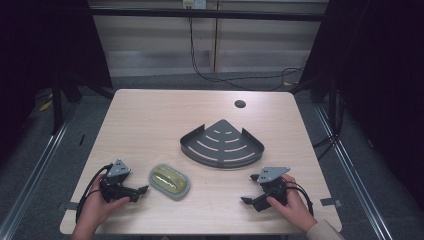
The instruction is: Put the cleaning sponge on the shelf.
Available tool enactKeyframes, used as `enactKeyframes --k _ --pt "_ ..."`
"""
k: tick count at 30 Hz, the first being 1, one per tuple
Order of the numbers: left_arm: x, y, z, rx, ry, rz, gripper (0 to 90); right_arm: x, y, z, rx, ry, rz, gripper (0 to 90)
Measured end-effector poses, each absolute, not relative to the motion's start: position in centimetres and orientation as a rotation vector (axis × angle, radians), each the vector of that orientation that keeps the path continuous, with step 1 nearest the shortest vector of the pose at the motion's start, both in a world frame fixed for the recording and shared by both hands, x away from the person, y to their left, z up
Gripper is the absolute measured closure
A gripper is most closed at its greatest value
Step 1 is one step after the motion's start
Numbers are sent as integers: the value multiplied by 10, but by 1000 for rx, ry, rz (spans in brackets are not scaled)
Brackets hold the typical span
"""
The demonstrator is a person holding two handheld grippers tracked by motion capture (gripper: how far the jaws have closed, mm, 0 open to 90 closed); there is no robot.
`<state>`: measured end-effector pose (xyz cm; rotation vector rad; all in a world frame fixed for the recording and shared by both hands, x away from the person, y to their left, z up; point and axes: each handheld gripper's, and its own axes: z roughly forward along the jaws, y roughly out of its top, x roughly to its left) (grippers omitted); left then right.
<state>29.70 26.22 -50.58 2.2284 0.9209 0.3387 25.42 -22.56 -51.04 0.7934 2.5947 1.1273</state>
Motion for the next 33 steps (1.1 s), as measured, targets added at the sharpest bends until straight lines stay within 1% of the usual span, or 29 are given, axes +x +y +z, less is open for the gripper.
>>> enactKeyframes --k 1,2,3,4,5,6,7,8,10,11,12,13,17,18,19,20,21,22,23,28,33 --pt "298 262 -503 2251 927 336 78 254 -226 -510 792 2594 1128 131" --pt "299 262 -499 2280 930 316 112 254 -226 -510 792 2594 1128 131" --pt "300 260 -497 2298 937 302 165 254 -226 -510 792 2594 1128 131" --pt "301 259 -493 2345 931 293 185 254 -226 -510 792 2594 1127 131" --pt "303 256 -488 2422 896 293 185 254 -226 -510 792 2595 1128 131" --pt "303 256 -488 2422 896 293 187 254 -226 -510 792 2595 1128 131" --pt "306 252 -479 2512 845 298 187 254 -226 -510 792 2595 1128 132" --pt "307 249 -475 2537 830 295 207 254 -226 -510 792 2595 1128 131" --pt "312 241 -460 2584 782 268 218 254 -226 -510 790 2594 1128 131" --pt "312 241 -460 2584 782 268 231 254 -226 -510 790 2594 1128 131" --pt "319 230 -443 2642 698 254 245 255 -226 -510 793 2596 1131 131" --pt "322 226 -435 2674 659 250 258 255 -226 -510 794 2595 1132 131" --pt "330 204 -418 2750 573 231 297 255 -226 -510 794 2595 1131 131" --pt "332 198 -415 2790 525 229 308 255 -226 -510 794 2595 1129 131" --pt "332 198 -415 2790 525 229 318 255 -226 -510 794 2595 1129 131" --pt "332 192 -414 2814 507 224 318 255 -226 -510 794 2595 1129 131" --pt "333 179 -412 2872 453 204 324 255 -226 -510 795 2595 1128 131" --pt "333 179 -412 2872 453 204 330 255 -226 -510 795 2595 1128 131" --pt "336 169 -411 2917 381 192 333 255 -226 -510 795 2594 1131 131" --pt "338 148 -412 2966 303 186 350 255 -226 -511 791 2593 1132 131" --pt "342 134 -410 2974 255 175 361 255 -226 -511 791 2592 1133 131"
